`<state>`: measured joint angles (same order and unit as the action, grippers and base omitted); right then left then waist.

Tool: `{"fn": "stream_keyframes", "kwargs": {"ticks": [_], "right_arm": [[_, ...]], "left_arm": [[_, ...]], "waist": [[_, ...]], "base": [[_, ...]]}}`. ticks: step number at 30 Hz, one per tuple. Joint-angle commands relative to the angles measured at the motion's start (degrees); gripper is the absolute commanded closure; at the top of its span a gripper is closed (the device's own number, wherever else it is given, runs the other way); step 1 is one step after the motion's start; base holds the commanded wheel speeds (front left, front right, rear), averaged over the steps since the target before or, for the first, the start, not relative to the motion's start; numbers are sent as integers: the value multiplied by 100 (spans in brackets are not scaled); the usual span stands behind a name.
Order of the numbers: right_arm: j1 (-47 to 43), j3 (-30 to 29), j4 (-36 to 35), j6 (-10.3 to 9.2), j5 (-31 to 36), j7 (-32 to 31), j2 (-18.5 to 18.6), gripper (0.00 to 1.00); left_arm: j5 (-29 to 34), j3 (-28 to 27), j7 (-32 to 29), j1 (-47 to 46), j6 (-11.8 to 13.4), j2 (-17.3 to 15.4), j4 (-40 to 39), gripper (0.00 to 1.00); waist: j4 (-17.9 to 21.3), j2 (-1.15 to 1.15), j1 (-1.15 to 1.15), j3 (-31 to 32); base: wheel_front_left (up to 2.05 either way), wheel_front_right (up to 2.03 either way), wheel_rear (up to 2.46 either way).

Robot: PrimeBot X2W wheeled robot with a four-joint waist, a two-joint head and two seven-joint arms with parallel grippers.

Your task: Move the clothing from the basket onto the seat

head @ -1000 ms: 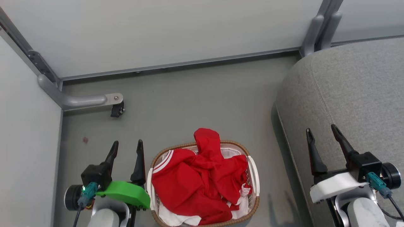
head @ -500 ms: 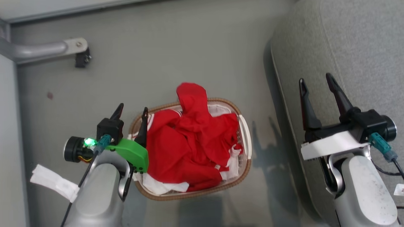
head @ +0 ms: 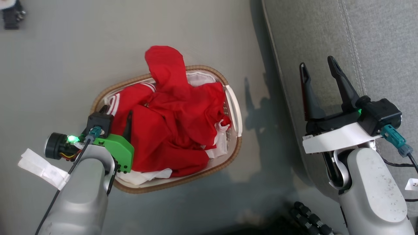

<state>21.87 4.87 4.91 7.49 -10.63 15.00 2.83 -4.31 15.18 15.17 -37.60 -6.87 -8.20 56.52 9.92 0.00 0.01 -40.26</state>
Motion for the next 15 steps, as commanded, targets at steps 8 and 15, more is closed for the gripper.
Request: {"fn": "stream_keyframes", "kwargs": {"ticks": [8, 15], "right_arm": [[84, 27, -18, 0, -89, 28, 12, 0], [72, 69, 13, 0, -118, 28, 13, 0]], "left_arm": [[47, 78, -2, -354, 92, -109, 354, 0], [10, 126, -2, -561, 207, -24, 852, 82]], "waist": [[385, 0, -1, -470], [370, 0, -1, -408]], "base": [[0, 0, 0], [0, 0, 0]]}}
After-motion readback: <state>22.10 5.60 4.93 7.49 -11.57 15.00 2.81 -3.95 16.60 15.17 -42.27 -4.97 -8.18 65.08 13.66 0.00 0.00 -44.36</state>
